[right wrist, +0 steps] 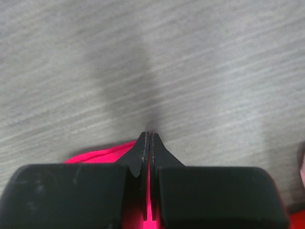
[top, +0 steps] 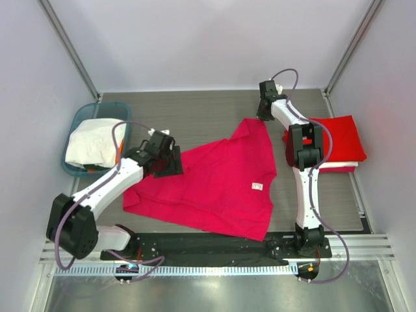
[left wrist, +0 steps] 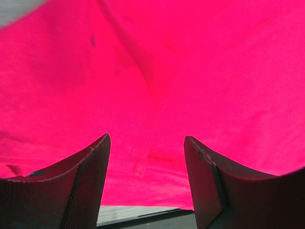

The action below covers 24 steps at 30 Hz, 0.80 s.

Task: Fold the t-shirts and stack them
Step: Flatten the tshirt out

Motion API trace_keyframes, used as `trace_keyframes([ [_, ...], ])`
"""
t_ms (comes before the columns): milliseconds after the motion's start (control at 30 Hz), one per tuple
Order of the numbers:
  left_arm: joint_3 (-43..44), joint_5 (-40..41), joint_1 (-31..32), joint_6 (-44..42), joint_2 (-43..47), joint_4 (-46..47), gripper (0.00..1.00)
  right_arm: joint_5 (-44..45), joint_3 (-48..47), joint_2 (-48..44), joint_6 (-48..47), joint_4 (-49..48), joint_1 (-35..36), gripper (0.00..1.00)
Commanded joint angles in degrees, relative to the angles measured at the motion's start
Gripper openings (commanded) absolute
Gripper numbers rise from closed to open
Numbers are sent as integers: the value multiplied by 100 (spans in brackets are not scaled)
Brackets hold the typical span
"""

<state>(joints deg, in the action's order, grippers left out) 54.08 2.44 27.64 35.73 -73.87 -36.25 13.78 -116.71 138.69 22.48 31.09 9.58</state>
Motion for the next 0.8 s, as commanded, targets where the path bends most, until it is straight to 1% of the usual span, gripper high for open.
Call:
trace_keyframes([
  [0, 128, 493, 486, -13, -382, 13, 64, -77, 174, -448, 37, 248, -9, 1],
  [133, 426, 889, 909, -22, -927, -425, 61, -173, 306, -484, 107, 240, -9, 1],
  [167, 471, 951, 1058, -13, -1093, -488, 58, -200, 324, -484, 116, 239, -18, 1],
  [300, 542, 1074, 1331, 83, -1209, -725, 55, -244, 324, -475, 134, 248, -18, 1],
  [467, 401, 1005, 1420, 145, -1148, -901, 55, -244, 341, -475, 125, 239, -18, 1],
  [600, 261, 960, 1437, 189, -1183, -928, 52, -271, 341, -440, 134, 222, -27, 1],
  [667, 225, 830, 1437, 215, -1305, -840, 50, -288, 333, -431, 160, 222, -36, 1],
  [767, 199, 741, 1464, 268, -1507, -770, 50, -358, 324, -413, 213, 213, -44, 1],
])
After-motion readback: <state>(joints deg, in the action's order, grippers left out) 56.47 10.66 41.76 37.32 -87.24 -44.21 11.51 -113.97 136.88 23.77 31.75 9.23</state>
